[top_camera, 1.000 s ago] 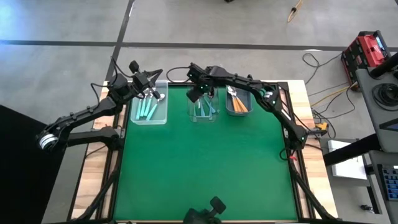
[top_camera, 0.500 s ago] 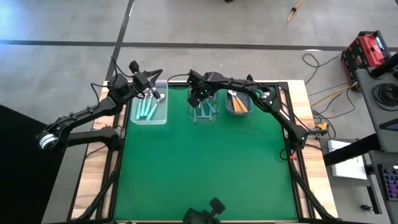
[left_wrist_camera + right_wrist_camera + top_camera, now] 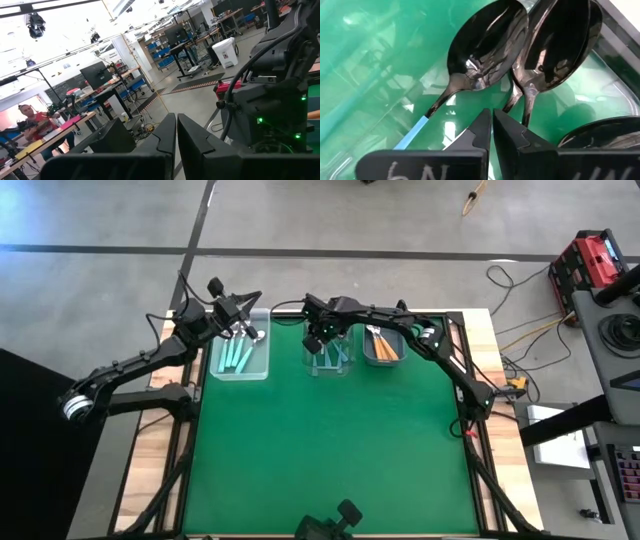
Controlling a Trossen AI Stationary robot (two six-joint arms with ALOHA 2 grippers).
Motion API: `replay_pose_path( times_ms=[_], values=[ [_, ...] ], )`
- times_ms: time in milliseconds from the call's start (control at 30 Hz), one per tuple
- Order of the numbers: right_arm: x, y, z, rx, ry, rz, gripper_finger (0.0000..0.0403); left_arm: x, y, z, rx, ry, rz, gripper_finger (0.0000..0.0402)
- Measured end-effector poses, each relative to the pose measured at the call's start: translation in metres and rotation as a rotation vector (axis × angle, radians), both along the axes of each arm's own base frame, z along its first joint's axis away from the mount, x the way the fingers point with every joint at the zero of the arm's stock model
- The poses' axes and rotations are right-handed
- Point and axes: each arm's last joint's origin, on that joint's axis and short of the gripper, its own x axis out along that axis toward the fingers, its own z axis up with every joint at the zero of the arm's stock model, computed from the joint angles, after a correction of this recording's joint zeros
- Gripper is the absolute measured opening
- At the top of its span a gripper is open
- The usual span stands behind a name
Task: Sort silverware by color (type)
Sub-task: Adjust the blue spoons in the transparent bin
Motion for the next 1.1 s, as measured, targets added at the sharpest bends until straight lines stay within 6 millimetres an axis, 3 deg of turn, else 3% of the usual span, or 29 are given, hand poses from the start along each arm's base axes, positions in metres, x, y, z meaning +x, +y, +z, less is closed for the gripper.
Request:
replay_pose_path(
  times_ms=[267,467,933,1100],
  values=[
    [0.003,-0.002,0.022,-0.028,-0.032,0.016,0.0009,0.0,0.0,0.0,0.0,0.0,0.0,0.0],
    [-0.005,-0.003,0.038,-0.058,0.066,0.011,0.0009,0.0,0.0,0.0,0.0,0.0,0.0,0.0],
    [-0.008,-0.002,0.023,-0.053,0.166,0.149,0.001,0.0,0.0,0.0,0.0,0.0,0.0,0.0],
    [-0.01,-0.005,0.023,-0.047,0.162,0.149,0.0035,0.0,0.0,0.0,0.001,0.0,0.0,0.0]
  ],
)
